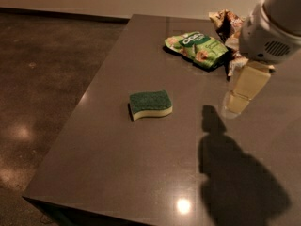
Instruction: Pick sponge
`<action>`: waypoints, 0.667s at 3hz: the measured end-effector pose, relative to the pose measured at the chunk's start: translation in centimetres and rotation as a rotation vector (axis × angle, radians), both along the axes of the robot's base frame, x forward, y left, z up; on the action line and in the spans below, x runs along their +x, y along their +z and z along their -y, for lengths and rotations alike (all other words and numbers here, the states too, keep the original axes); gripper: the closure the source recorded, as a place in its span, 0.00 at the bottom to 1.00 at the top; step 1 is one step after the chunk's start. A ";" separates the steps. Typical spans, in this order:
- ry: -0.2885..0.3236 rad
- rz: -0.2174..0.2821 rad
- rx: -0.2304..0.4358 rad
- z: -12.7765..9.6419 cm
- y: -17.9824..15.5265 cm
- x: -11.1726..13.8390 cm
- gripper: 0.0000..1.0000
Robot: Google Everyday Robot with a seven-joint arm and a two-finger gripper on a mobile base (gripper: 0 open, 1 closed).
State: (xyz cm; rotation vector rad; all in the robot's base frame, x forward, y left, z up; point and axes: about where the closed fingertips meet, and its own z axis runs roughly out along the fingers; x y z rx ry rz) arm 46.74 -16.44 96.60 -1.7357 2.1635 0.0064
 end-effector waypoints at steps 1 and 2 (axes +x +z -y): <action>0.012 0.002 0.038 -2.9 -1.4 1.7 0.00; 0.025 -0.019 0.059 -5.4 -3.3 3.1 0.00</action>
Offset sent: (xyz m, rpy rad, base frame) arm 0.0477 0.0829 -0.0574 0.0857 0.0505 0.0369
